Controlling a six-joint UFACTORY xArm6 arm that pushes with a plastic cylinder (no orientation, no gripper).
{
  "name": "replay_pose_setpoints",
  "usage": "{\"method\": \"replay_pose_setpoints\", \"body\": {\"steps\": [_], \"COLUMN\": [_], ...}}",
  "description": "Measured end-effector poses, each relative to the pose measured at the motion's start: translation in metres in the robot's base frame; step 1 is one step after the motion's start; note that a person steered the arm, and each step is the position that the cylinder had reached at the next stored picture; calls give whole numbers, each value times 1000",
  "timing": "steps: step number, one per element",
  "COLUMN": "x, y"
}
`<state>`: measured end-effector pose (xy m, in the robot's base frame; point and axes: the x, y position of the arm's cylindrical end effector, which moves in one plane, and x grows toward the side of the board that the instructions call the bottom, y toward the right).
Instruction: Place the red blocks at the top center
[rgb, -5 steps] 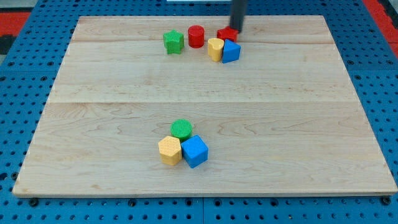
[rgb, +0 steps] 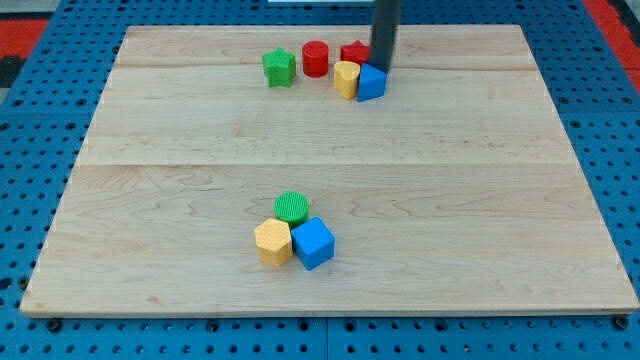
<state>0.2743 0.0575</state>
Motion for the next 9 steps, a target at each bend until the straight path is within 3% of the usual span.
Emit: {"method": "replay_pose_setpoints", "body": {"steps": [2, 3, 5, 8, 9], "x": [-57, -50, -3, -18, -2], "y": [-52, -15, -1, -87, -101]}}
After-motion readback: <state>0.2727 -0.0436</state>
